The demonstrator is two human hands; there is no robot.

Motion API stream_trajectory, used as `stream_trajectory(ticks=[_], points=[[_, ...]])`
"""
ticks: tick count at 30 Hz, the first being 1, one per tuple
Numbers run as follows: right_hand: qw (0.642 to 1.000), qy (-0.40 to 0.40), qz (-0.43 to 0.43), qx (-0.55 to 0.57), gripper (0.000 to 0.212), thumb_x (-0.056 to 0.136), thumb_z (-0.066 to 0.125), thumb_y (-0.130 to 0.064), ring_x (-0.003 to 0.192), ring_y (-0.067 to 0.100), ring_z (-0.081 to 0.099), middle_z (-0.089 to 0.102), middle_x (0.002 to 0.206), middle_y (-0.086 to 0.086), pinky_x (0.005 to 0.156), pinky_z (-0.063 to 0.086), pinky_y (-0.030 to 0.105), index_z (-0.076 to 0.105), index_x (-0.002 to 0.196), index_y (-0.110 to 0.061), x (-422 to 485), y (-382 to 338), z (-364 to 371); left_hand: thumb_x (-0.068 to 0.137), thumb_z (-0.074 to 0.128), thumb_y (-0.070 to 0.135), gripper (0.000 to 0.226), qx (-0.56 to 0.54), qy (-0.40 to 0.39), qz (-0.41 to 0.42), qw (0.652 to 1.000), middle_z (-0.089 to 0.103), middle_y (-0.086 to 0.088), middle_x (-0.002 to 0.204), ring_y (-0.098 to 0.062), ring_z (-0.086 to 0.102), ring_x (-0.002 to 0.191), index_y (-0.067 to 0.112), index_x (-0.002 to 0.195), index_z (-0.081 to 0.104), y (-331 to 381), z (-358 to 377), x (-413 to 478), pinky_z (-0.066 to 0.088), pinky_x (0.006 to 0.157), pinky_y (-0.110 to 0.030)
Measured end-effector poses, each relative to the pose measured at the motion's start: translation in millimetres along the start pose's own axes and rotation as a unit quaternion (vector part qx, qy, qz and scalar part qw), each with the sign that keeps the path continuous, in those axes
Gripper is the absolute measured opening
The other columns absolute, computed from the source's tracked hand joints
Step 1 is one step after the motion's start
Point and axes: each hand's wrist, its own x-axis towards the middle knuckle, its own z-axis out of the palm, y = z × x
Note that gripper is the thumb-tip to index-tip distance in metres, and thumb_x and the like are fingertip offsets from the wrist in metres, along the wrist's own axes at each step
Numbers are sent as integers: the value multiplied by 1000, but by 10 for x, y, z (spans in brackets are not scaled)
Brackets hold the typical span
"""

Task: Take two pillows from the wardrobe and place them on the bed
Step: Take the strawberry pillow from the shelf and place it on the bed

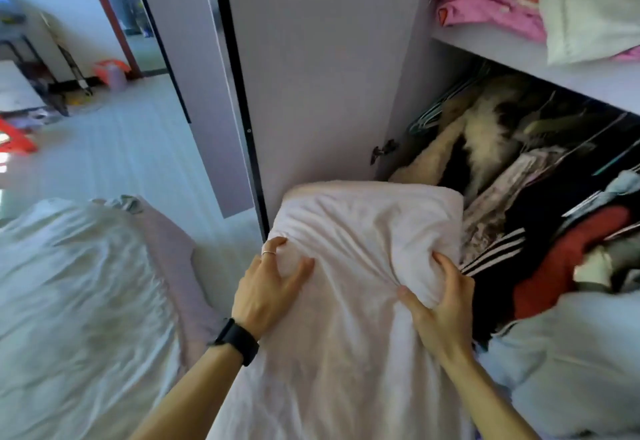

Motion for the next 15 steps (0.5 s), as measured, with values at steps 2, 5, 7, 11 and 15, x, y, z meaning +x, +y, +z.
stream_trajectory(ticks=[2, 5, 7, 11, 15], points=[[998, -57, 2, -15, 77, 72, 86, -16, 108, 17, 46, 37, 123, 1, 89, 32, 22, 49, 139, -25, -101, 132, 190, 79, 49, 78, 71, 25, -5, -45, 999, 59, -4, 129, -32, 59, 113, 40, 136, 35, -328, 1, -213, 47, 88, -39], [985, -168, 16, -39, 76, 77, 83, -25, 102, 18, 42, 30, 122, -1, 88, 35, 29, 44, 142, -29, -163, 195, 536, 79, 49, 78, 75, 27, 5, -114, 993, 61, -6, 129, -34, 60, 113, 34, 139, 35, -788, -51, -499, 47, 87, -38], [968, -240, 28, -62, 76, 77, 81, -32, 100, 22, 45, 31, 122, 1, 86, 37, 30, 42, 142, -33, -197, 171, 831, 79, 50, 77, 78, 14, 19, -160, 987, 60, -7, 132, -34, 59, 115, 31, 140, 36, -1056, -125, -675, 48, 89, -39], [937, -330, -8, -114, 79, 70, 76, -49, 106, 37, 55, 37, 114, 5, 86, 43, 32, 41, 141, -36, -408, 34, 1458, 83, 53, 71, 75, -18, 41, -265, 963, 59, -12, 133, -37, 59, 115, 27, 141, 36, -1575, -286, -1040, 47, 92, -39], [915, -382, -46, -120, 73, 78, 78, -34, 109, 37, 55, 34, 111, 2, 75, 30, 24, 44, 142, -30, -654, -207, 1925, 85, 54, 68, 73, -30, 88, -334, 938, 63, -15, 126, -39, 61, 110, 25, 142, 36, -1929, -477, -1336, 44, 84, -37]])
